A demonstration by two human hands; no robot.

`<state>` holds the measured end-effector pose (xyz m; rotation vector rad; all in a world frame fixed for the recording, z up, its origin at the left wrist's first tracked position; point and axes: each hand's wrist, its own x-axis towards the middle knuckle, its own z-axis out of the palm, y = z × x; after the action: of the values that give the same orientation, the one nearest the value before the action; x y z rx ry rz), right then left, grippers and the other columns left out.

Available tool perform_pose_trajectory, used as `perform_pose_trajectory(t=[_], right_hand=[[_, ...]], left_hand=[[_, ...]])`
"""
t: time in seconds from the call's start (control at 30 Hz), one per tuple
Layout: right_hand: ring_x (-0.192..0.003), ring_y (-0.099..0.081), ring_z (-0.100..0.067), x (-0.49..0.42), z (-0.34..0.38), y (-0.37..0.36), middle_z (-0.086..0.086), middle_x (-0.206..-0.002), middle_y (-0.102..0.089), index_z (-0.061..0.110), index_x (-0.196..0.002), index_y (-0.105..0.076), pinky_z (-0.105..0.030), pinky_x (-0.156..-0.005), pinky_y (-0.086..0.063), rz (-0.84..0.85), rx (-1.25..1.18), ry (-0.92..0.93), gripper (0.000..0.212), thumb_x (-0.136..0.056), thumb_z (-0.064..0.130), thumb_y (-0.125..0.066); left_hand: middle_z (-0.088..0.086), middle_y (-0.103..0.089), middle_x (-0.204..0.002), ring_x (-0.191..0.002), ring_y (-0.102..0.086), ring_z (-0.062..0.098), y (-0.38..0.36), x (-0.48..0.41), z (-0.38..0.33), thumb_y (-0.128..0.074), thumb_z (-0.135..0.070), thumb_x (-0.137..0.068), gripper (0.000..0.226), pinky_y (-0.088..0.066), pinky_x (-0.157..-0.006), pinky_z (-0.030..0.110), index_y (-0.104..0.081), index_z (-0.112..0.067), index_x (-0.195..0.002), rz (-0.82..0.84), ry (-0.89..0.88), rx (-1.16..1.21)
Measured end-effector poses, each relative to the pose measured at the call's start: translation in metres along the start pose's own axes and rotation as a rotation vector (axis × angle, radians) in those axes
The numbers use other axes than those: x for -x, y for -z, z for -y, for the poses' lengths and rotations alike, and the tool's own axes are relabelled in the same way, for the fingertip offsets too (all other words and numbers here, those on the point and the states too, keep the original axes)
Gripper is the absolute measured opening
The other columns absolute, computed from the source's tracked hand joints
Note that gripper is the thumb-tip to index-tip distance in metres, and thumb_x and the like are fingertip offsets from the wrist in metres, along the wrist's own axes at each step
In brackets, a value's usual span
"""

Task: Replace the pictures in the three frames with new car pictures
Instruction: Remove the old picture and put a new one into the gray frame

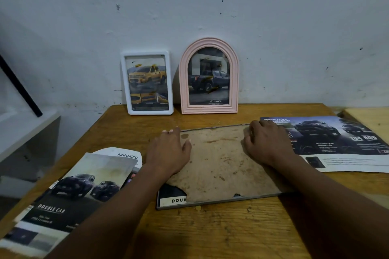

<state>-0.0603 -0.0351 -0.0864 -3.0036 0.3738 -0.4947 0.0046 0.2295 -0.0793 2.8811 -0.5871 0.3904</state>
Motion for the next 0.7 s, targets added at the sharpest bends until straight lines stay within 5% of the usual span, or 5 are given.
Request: perform_pose_trajectory(t=[0.2,0.3,0.4,0.5,0.7], right_hand=[[-0.11,-0.054,-0.028,0.005,0.007,-0.002,-0.009,-0.122,-0.06,0.017,-0.122,-0.054,-0.043,-0.09,-0.042,0.011,0.051,0.041,0.041,-0.096,0.043,-0.036],[-0.109,-0.056,-0.034,0.007,0.011,-0.002,-0.011,-0.118,-0.065,0.015,-0.126,-0.054,-0.043,-0.084,-0.044,0.002,-0.045,0.075,0.047,-0.094,0.039,-0.029],[-0.116,-0.055,-0.034,0.008,0.015,0.0,-0.015,-0.125,-0.062,0.016,-0.131,-0.048,-0.043,-0.092,-0.044,0.035,-0.102,0.054,0.046,-0.098,0.044,-0.034],[-0.146,-0.026,-0.031,0.015,0.02,-0.004,-0.015,-0.156,-0.033,0.021,-0.149,-0.026,-0.047,-0.117,-0.023,0.187,-0.072,0.083,0.067,-0.096,0.061,-0.024],[-0.15,-0.017,-0.028,0.016,0.022,-0.005,-0.012,-0.161,-0.026,0.018,-0.155,-0.017,-0.046,-0.121,-0.017,0.143,-0.148,0.019,0.08,-0.093,0.068,-0.025]], left_hand=[[0.01,-0.068,-0.113,-0.1,-0.065,0.029,-0.003,-0.009,-0.017,-0.039,-0.043,-0.104,0.047,-0.049,-0.072,0.037,-0.041,-0.018,-0.145,0.032,-0.048,-0.091],[0.015,-0.065,-0.124,-0.114,-0.061,0.032,-0.005,-0.008,-0.025,-0.039,-0.051,-0.102,0.06,-0.051,-0.088,0.043,-0.032,-0.018,-0.152,0.066,-0.014,-0.017],[0.022,-0.015,-0.166,-0.154,-0.012,0.037,-0.012,0.003,-0.028,-0.024,-0.074,-0.096,0.086,-0.014,-0.125,0.049,-0.001,-0.026,-0.163,0.266,0.0,0.027],[0.017,0.013,-0.169,-0.156,0.014,0.032,-0.021,0.004,-0.027,-0.012,-0.085,-0.088,0.094,0.008,-0.125,0.046,0.015,-0.032,-0.161,0.316,0.008,0.028],[0.012,-0.01,-0.17,-0.157,-0.006,0.029,-0.02,-0.002,-0.024,-0.035,-0.078,-0.091,0.097,-0.01,-0.125,0.044,0.003,-0.025,-0.163,0.184,0.051,0.202]])
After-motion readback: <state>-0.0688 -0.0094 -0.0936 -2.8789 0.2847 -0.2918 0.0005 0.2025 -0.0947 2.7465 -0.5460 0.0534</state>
